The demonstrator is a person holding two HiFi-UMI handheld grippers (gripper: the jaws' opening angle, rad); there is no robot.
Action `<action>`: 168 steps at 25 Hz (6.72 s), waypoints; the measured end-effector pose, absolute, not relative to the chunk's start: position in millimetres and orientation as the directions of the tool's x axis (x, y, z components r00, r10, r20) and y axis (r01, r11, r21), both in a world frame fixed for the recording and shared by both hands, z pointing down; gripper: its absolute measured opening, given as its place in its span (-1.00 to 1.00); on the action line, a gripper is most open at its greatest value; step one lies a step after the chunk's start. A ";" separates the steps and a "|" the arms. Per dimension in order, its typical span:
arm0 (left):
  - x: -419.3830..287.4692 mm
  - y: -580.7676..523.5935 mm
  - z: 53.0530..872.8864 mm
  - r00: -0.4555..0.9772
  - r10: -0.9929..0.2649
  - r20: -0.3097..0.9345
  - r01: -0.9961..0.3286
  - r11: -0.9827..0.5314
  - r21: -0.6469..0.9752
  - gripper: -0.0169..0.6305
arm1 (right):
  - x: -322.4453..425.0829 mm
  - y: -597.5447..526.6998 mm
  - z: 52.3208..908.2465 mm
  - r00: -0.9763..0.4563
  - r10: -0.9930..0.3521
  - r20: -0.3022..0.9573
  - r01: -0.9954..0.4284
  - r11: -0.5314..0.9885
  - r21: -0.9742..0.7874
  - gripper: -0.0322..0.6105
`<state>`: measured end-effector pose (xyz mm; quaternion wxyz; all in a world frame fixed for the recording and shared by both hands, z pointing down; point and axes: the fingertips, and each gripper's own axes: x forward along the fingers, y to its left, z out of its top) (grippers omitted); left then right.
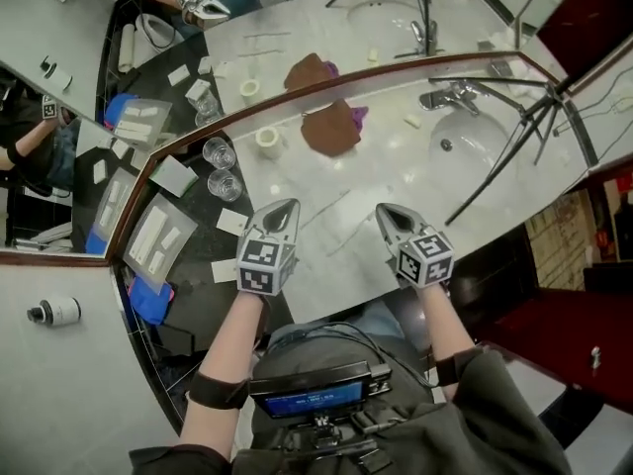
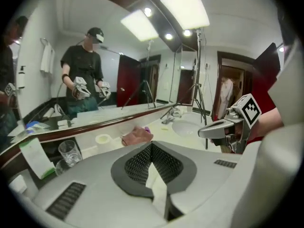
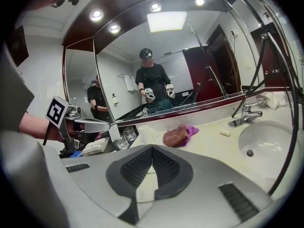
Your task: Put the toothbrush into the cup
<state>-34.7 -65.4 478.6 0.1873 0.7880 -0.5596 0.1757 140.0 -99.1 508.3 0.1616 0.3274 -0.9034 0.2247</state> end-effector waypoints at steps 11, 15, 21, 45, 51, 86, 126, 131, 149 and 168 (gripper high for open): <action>-157.2 12.5 445.4 0.032 -0.936 0.350 -0.991 0.016 0.133 -0.94 | 88.9 -88.1 485.2 -0.786 -0.452 0.422 -0.584 0.767 -0.265 -0.87; -172.9 31.8 442.5 0.018 -0.947 0.320 -0.983 0.043 0.180 -0.94 | 79.1 -85.2 480.9 -0.792 -0.444 0.418 -0.572 0.778 -0.258 -0.87; -177.2 42.0 443.6 0.012 -0.949 0.315 -0.985 0.043 0.168 -0.94 | 76.3 -83.1 477.6 -0.794 -0.448 0.412 -0.571 0.782 -0.250 -0.87; -21.7 -34.9 536.3 0.401 -0.601 0.692 -0.868 -0.491 0.077 -0.40 | 152.7 -87.1 497.7 -0.719 -0.520 0.460 -0.664 0.710 -0.236 -0.87; 25.3 -61.7 588.1 0.414 -0.398 0.818 -0.775 -0.626 0.087 -0.31 | 172.8 -81.6 521.5 -0.716 -0.513 0.474 -0.671 0.693 -0.263 -0.87; 75.3 -115.0 722.3 0.250 -0.042 0.967 -0.688 -0.711 0.147 -0.89 | 231.7 -84.7 576.6 -0.665 -0.545 0.511 -0.741 0.567 -0.360 -0.87; -65.0 -28.2 467.4 0.165 -0.903 0.396 -0.985 -0.168 0.025 -0.90 | 95.5 -68.2 504.5 -0.824 -0.348 0.446 -0.499 0.819 -0.283 -0.87; -101.8 -0.4 459.0 0.062 -0.942 0.330 -0.997 -0.044 0.062 -0.90 | 62.9 -54.6 500.7 -0.847 -0.290 0.445 -0.439 0.853 -0.281 -0.87; -266.4 -52.6 418.7 -0.100 -0.986 0.133 -0.985 0.117 0.126 -0.90 | -83.0 -34.4 473.7 -0.921 -0.060 0.385 -0.172 0.949 -0.264 -0.87; -348.9 -135.8 448.2 -0.110 -0.994 -0.009 -0.975 0.106 0.195 -0.90 | -191.6 -17.1 521.1 -0.910 0.143 0.390 0.029 0.958 -0.285 -0.87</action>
